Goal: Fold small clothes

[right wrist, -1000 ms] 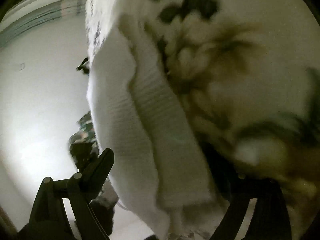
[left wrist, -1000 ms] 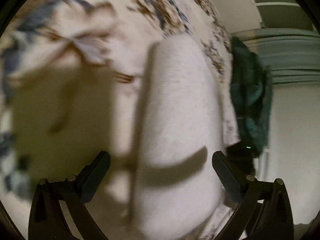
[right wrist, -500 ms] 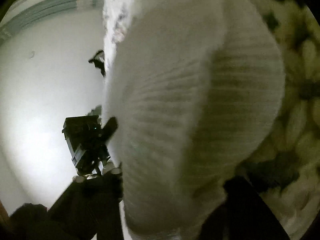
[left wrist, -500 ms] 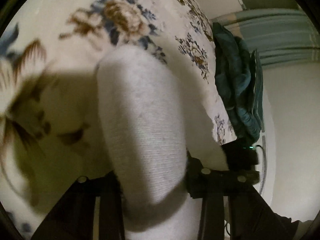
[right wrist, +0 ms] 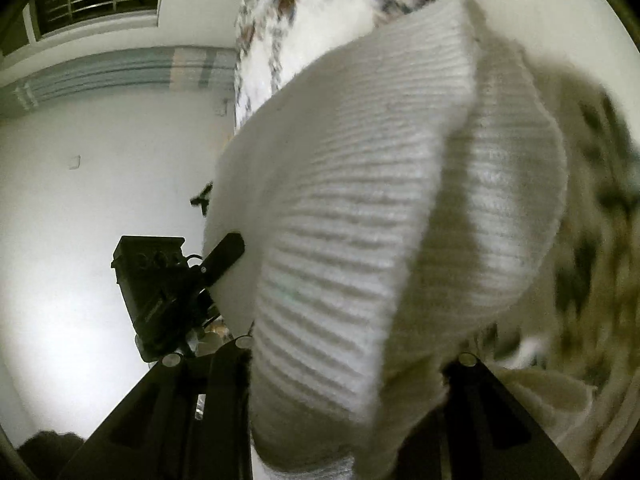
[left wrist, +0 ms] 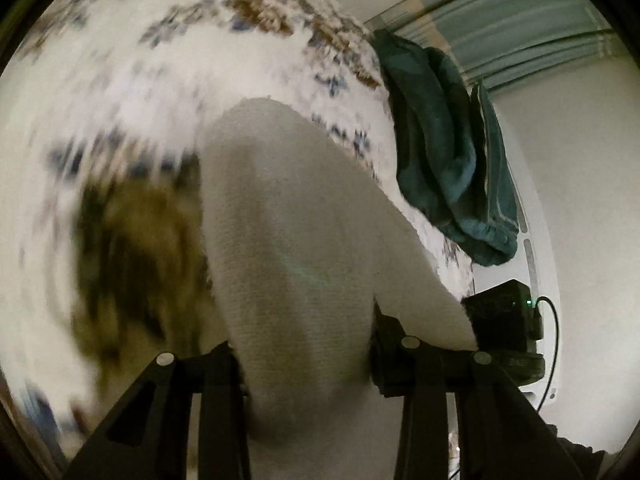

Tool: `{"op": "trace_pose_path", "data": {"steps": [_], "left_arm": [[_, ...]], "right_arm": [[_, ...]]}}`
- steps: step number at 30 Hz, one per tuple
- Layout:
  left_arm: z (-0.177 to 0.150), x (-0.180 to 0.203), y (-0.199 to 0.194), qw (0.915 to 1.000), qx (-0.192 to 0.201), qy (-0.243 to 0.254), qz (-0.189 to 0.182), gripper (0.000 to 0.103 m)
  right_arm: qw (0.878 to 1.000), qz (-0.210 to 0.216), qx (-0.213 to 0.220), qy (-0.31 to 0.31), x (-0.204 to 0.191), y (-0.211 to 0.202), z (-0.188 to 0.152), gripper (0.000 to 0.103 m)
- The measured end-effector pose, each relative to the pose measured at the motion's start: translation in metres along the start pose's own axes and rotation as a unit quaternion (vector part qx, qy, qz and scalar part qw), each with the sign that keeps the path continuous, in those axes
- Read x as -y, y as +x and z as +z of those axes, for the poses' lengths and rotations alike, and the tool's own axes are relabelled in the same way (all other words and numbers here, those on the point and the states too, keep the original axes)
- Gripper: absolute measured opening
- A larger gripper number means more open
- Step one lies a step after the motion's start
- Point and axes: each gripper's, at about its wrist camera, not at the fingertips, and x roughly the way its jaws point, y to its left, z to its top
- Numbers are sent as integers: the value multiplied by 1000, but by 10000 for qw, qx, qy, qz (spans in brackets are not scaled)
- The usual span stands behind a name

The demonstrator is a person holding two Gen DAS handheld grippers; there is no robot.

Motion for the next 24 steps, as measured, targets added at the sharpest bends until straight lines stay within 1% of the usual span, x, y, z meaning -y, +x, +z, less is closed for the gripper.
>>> {"op": "trace_pose_path", "data": {"steps": [1, 4, 6, 9, 10, 11, 12, 13, 14, 15, 16, 17, 18, 19, 20, 21, 22, 23, 24], "left_arm": [[17, -3, 6, 10000, 17, 49, 41, 33], [67, -16, 25, 9997, 129, 135, 177, 33], [93, -27, 41, 9994, 153, 142, 276, 33], [126, -44, 64, 9989, 96, 157, 432, 34], [133, -48, 71, 9986, 53, 167, 503, 35], [142, -54, 82, 9980, -34, 157, 614, 36], [147, -60, 92, 9971, -145, 171, 723, 36], [148, -65, 100, 9960, -238, 187, 838, 40], [148, -70, 106, 9948, -317, 185, 945, 41], [148, -72, 106, 9948, -320, 195, 950, 43], [147, -72, 105, 9945, -314, 222, 973, 47], [147, -70, 102, 9934, -319, 246, 1074, 50], [144, -68, 97, 9922, -315, 269, 1174, 52], [142, -65, 93, 9914, -279, 303, 1241, 57], [141, -62, 88, 9896, -238, 357, 1377, 63], [138, -58, 83, 9862, -182, 419, 1593, 74], [134, -55, 77, 9832, -111, 463, 1760, 77], [128, -53, 69, 9805, -31, 467, 1907, 79], [123, -51, 63, 9777, -9, 466, 2047, 90]], "right_arm": [[10000, -5, 63, -48, -5, 4, 23, 29], [9997, -99, 139, -160, -12, 15, 75, 29], [9994, -214, 166, -207, -9, 22, 116, 29], [9987, -413, 156, -237, 2, 33, 162, 29], [9984, -499, 137, -219, -1, 46, 175, 29], [9980, -598, 110, -186, 6, 53, 187, 29], [9975, -677, 68, -183, 12, 52, 191, 29], [9969, -773, 11, -177, 15, 57, 197, 29], [9967, -799, -55, -139, 16, 67, 201, 30], [9963, -838, -116, -129, 17, 72, 200, 35], [9945, -1025, -166, -147, 18, 72, 198, 40], [9908, -1321, -194, -217, 14, 72, 195, 52], [9872, -1544, -231, -316, 11, 72, 191, 61], [9806, -1890, -280, -433, 7, 67, 184, 66], [9744, -2161, -276, -548, 2, 62, 174, 72], [9700, -2329, -271, -642, -2, 57, 167, 73], [9596, -2688, -266, -783, -5, 51, 156, 73], [9519, -2922, -257, -883, -7, 49, 149, 74], [9428, -3177, -234, -984, -9, 45, 140, 76]]}}
